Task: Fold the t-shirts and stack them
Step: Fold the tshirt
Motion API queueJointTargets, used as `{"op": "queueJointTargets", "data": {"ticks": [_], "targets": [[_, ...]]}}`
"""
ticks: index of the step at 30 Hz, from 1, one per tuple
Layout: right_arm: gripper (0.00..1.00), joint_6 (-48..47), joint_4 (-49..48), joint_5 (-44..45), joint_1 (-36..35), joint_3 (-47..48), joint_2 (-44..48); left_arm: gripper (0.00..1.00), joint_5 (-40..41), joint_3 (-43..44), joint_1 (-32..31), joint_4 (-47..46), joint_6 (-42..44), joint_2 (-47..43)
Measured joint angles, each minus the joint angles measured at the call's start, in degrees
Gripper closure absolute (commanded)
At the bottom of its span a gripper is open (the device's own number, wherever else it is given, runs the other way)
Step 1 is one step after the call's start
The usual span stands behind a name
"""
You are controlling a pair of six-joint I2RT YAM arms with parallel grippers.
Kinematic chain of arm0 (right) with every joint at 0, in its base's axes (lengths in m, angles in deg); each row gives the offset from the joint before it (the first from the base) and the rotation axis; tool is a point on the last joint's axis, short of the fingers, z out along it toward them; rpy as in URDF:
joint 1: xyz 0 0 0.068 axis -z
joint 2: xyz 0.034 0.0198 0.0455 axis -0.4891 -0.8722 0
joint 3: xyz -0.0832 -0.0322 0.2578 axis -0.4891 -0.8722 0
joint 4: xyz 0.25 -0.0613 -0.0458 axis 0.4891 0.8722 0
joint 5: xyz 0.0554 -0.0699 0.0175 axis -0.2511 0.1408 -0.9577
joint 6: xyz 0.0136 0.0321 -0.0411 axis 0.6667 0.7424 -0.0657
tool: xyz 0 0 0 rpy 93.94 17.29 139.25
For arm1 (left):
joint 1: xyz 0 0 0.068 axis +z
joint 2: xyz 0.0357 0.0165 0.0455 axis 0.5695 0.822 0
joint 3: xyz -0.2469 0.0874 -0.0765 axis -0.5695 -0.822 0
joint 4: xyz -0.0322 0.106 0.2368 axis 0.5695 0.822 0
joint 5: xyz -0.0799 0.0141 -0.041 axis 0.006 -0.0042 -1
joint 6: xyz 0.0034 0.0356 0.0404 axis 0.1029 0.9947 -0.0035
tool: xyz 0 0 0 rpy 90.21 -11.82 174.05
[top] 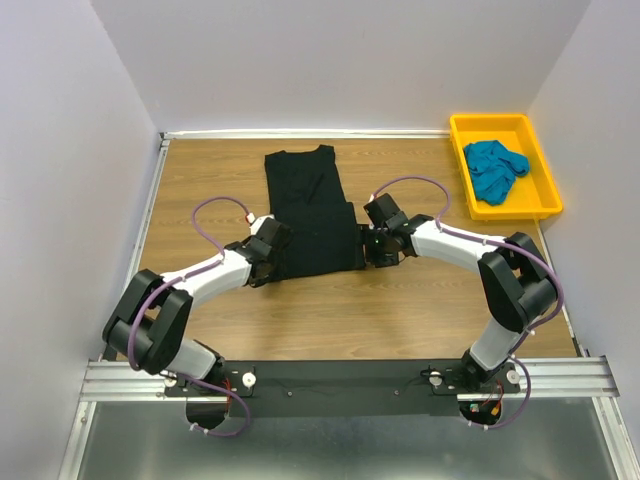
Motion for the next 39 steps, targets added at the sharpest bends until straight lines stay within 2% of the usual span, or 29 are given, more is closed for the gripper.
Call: {"op": "queueJointTargets", "data": {"ticks": [3,4,6,8,9,10,12,20,26,32,39], "targets": [[0.28,0.0,0.0,0.0,-0.2,0.0,0.0,0.62,0.1,0.9,-0.2,-0.3,0.0,1.0],[0.28,0.0,0.0,0.0,-0.2,0.0,0.0,0.69,0.1,1.3,-0.2,-0.4,0.0,1.5],[0.28,0.0,0.0,0.0,-0.3,0.0,0.0,0.73,0.0,1.8,-0.3,-0.9,0.2,2.4],[0.28,0.0,0.0,0.0,-0.3,0.0,0.0,0.84,-0.1,2.3,-0.4,-1.2,0.1,3.0],[0.28,0.0,0.0,0.0,-0.3,0.0,0.0,0.86,-0.3,2.4,-0.4,-1.5,0.2,3.2],[0.28,0.0,0.1,0.0,-0.3,0.1,0.0,0.93,-0.4,2.5,-0.4,-1.7,0.2,3.3],[0.28,0.0,0.2,0.0,-0.3,0.2,0.0,1.0,-0.6,2.5,-0.4,-2.1,0.4,3.4],[0.29,-0.1,0.2,0.0,-0.3,1.6,-0.4,1.0,-1.0,1.7,-0.4,-3.5,0.5,2.9],[0.35,0.0,0.2,0.1,-0.3,3.5,-2.8,1.0,-1.6,-0.3,-0.4,-4.4,0.4,1.0],[0.46,0.1,0.1,-0.1,-0.3,4.6,-5.2,1.0,-2.1,-0.6,-0.4,-4.3,0.4,0.6],[0.49,1.2,0.0,-0.5,-0.3,4.5,-5.5,1.0,-2.6,-1.1,-0.4,-4.2,0.4,0.0]]}}
